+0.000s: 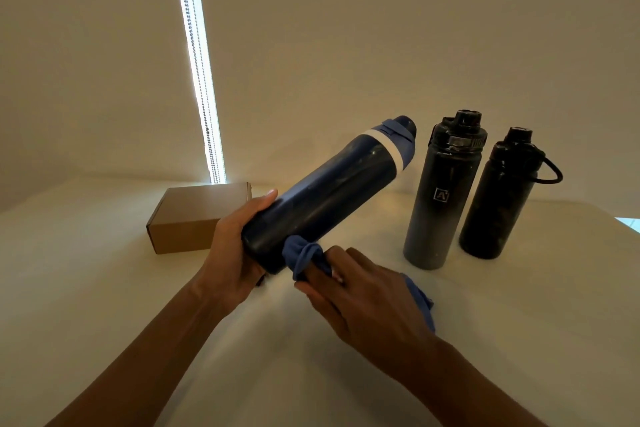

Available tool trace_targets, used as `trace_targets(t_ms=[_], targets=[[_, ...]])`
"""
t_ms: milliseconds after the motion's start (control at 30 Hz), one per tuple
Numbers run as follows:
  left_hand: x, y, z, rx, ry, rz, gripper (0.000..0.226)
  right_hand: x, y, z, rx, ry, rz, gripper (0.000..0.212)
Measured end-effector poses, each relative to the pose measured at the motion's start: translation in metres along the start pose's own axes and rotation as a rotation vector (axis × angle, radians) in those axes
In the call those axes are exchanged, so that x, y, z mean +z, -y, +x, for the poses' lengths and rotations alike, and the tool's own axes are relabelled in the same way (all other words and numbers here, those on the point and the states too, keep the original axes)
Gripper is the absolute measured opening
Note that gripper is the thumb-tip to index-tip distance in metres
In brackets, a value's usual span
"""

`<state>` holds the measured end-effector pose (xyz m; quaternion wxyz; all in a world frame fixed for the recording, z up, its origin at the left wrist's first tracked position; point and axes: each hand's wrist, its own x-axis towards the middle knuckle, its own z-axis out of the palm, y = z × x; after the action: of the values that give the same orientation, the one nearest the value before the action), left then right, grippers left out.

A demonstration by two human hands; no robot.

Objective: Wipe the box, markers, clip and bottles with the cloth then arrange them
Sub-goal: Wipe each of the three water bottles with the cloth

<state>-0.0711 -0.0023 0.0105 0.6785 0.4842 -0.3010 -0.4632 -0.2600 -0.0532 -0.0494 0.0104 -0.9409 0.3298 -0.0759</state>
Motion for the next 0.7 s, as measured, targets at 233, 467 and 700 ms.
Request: trace_targets(t_ms=[233, 467, 700], targets=[[-0.006, -0.005, 0.002, 0.066, 0.147, 0.131, 0.039, -0.028, -0.016, -0.014, -0.009, -0.68, 0.117, 0.04], [-0.009, -0.006, 0.004, 0.095, 0.204, 0.213, 0.04, -0.053, -0.055, -0.023, 0.175, -0.845, 0.069, 0.036], [-0.011, 0.001, 0.011, 0.059, 0.221, 0.274, 0.055, -0.045, -0.031, -0.021, 0.162, -0.74, -0.02, 0.041]])
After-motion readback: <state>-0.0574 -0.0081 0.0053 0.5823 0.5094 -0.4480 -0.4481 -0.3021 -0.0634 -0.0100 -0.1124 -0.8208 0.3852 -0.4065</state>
